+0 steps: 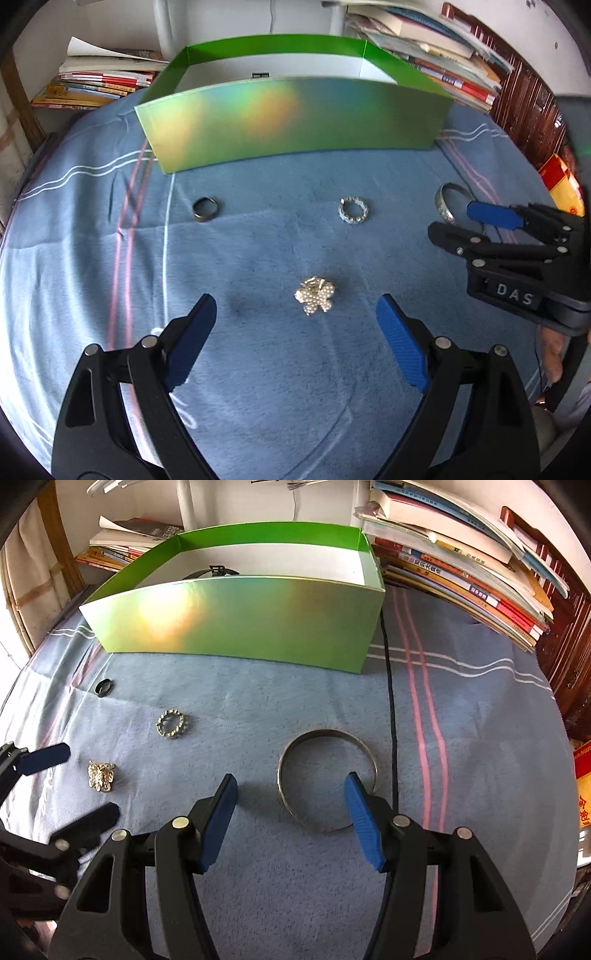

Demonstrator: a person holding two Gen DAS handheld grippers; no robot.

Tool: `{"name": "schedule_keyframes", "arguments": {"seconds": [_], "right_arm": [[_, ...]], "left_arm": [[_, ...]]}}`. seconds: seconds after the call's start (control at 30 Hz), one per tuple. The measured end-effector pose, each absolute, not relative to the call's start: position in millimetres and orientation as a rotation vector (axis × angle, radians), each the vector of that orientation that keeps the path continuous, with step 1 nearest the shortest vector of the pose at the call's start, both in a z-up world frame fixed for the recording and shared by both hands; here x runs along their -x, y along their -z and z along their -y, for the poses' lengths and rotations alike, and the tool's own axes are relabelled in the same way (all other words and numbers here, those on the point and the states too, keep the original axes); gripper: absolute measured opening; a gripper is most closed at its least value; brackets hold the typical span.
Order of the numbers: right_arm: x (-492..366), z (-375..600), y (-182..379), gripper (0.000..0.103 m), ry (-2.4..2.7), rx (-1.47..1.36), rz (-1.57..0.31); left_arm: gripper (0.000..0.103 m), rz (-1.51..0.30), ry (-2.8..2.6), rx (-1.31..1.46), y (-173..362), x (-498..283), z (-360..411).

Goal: Organize jewelry
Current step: 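Grasp the gold flower brooch with the left tool while the right tool grasps the silver bangle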

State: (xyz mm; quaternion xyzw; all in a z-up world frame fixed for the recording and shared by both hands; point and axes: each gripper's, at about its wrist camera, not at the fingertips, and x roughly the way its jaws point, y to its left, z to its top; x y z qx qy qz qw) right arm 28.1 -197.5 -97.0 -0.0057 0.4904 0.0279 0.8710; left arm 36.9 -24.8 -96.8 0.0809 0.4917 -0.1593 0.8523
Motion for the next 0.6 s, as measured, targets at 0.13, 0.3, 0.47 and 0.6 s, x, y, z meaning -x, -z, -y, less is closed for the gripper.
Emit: {"name": "schedule_keyframes", "arguments": {"seconds": [0.13, 0.3, 0.47, 0.6], "right_arm": [[-28.7, 197.9, 97.4, 0.060, -0.065, 0.012, -1.022], [-29.6, 194.0, 97.5, 0.060, -0.080, 0.012, -1.017], [-27.7, 188.0, 96.7, 0.060, -0.121, 0.007, -1.015], [-23.2, 180.7, 95.6, 0.060, -0.171, 0.019, -1.018]], "left_arm": [[0.088, -1.040, 0.294, -0.184, 102.2, -40.2, 25.4], [0.088, -1.041, 0.254, -0.167, 102.1, -45.2, 17.3], [0.088, -1.041, 0.220, -0.147, 102.0, -46.6, 9.2], [0.088, -1.043, 0.189, -0.129, 101.7, -50.7, -1.4]]}}
